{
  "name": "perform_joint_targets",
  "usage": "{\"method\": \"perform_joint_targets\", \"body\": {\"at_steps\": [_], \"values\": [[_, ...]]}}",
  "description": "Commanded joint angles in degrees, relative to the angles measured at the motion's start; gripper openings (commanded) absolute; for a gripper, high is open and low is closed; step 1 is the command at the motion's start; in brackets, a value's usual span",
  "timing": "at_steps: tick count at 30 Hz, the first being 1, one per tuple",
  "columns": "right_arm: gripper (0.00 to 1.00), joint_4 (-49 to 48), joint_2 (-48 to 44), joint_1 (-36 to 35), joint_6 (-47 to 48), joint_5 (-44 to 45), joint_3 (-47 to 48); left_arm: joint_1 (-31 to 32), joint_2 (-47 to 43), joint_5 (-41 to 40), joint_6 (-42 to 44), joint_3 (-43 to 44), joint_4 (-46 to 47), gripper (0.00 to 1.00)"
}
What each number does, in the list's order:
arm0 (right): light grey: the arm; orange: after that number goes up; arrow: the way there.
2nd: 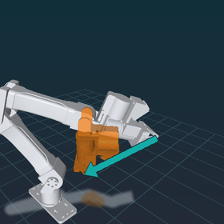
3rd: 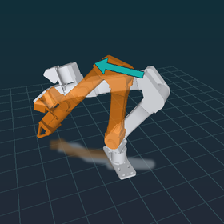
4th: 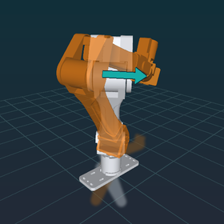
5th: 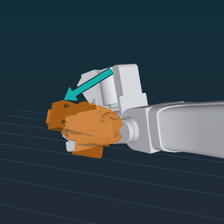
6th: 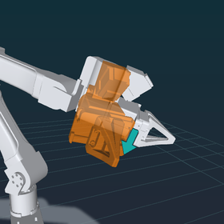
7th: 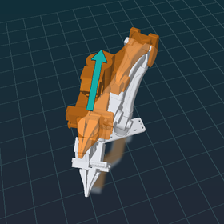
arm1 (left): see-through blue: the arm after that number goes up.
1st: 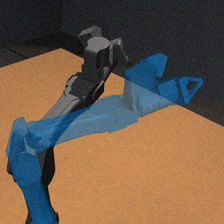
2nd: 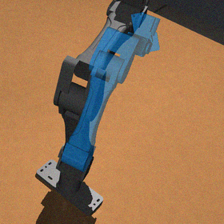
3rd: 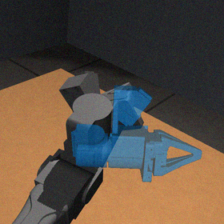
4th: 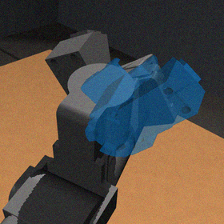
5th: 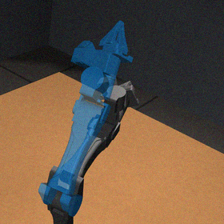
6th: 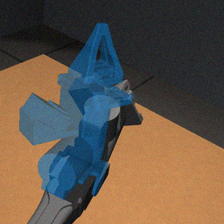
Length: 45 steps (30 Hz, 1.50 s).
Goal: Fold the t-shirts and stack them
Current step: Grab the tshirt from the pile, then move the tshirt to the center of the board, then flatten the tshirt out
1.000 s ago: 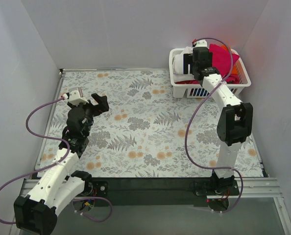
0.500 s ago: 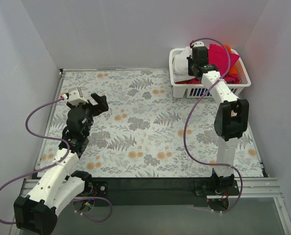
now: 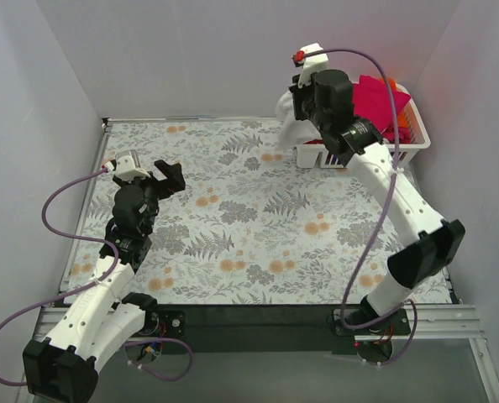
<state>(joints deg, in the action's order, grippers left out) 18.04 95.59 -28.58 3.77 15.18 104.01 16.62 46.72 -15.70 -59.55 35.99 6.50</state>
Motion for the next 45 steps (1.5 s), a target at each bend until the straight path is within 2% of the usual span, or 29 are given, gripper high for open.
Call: {"method": "perform_joint_targets", "body": {"at_steps": [1,3,7,8,9,10,11,13,18,22,26,29,30,36,39,45], "values": [[0.01,-5.39,-7.51,-4.55,2.47,-0.06,-2.48,0.08,-0.31,-0.82,0.57,0.05,0.18,0.84],[0.01,-5.21,-11.37,-8.06,2.47,-0.24,-4.33,0.16,-0.23,-0.82,0.57,0.14,0.18,0.84],[0.01,-4.51,-17.97,-12.11,-0.42,-3.04,-14.06,0.08,-0.23,-1.43,0.57,0.22,0.00,0.84],[0.08,-4.51,-19.29,-12.55,-1.39,-3.75,-16.53,0.08,-0.23,-1.61,0.57,0.31,-0.17,0.84],[0.21,-4.42,-21.65,-12.64,-3.31,-4.80,-18.82,0.16,-0.23,-1.70,0.49,0.31,-0.26,0.84],[0.54,-4.33,-22.72,-12.64,-3.33,-4.90,-21.02,0.16,-0.31,-1.79,0.31,0.31,-0.35,0.84],[0.70,-3.90,-23.60,-12.64,-4.90,-4.37,-25.56,0.08,-0.23,-1.79,0.22,0.31,-0.35,0.84],[0.89,-3.54,-25.62,-12.64,-7.45,-0.87,-29.89,0.16,-0.05,-1.87,-0.12,0.31,-0.44,0.84],[0.90,-3.45,-29.05,-13.43,-12.46,-1.02,-43.24,0.08,1.70,-1.00,-0.39,0.93,-1.40,0.84],[0.88,-3.45,-29.76,-17.64,-15.80,0.89,-50.73,0.34,3.55,1.55,-1.27,0.93,-1.41,0.82],[0.88,-3.63,-30.90,-19.06,-20.37,2.83,-57.33,2.44,5.57,3.84,-3.29,0.49,-1.23,0.77],[0.88,-3.45,-29.77,-19.06,-21.08,7.58,-60.41,8.50,7.68,2.09,-3.64,0.49,-0.61,0.76],[0.88,-3.37,-29.33,-18.97,-21.69,8.72,-60.76,12.95,9.16,1.04,-3.56,0.75,-0.61,0.75],[0.83,-3.98,-24.23,-17.31,-22.23,11.36,-60.76,29.66,15.58,-3.10,-4.34,4.17,-0.53,0.75],[0.80,-6.08,-23.61,-13.18,-21.79,8.57,-62.34,35.73,18.13,-2.58,-4.87,6.10,-0.09,0.75],[0.76,-11.44,-25.63,-4.74,-20.73,-0.93,-66.82,41.12,25.59,4.27,-4.79,9.27,2.46,0.74]]}}
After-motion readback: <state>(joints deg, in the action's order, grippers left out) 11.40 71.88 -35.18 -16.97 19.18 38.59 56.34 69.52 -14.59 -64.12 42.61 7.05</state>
